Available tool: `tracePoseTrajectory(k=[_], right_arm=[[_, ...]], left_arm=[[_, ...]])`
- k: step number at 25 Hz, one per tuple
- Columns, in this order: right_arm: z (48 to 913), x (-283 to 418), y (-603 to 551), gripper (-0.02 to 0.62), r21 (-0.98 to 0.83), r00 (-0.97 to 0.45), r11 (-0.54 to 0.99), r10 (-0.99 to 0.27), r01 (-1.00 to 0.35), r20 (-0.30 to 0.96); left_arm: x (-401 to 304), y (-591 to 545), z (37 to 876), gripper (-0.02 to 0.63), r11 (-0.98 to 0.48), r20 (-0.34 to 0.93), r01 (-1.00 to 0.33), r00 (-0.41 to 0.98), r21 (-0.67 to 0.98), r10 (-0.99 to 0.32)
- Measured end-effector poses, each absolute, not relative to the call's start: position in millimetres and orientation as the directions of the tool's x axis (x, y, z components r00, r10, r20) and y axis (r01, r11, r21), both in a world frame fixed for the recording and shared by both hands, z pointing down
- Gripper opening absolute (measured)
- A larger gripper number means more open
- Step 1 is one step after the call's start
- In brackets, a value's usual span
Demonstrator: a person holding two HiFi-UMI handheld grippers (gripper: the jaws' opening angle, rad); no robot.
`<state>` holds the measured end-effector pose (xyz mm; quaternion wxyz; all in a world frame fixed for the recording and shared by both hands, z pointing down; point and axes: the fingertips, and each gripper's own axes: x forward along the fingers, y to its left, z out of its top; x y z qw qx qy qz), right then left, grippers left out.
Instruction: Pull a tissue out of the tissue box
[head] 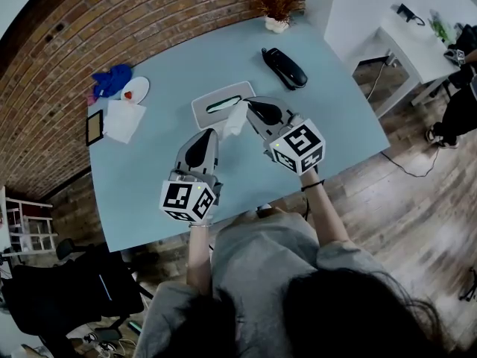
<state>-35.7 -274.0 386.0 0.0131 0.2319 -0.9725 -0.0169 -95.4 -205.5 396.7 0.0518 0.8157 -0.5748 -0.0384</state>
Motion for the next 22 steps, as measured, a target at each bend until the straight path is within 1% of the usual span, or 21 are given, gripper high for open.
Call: tracePoseTrajectory(k=[22], right_arm=[[389.1,-25.2,-266.5,0.0,0.031,-0.897,0.897,-0.441,-0.441,-0.005]], left_arm=[[-89.1,-205.5,394.7,0.003,-0.324,-0.006,-0.94,0.326,0.107,-0.945]])
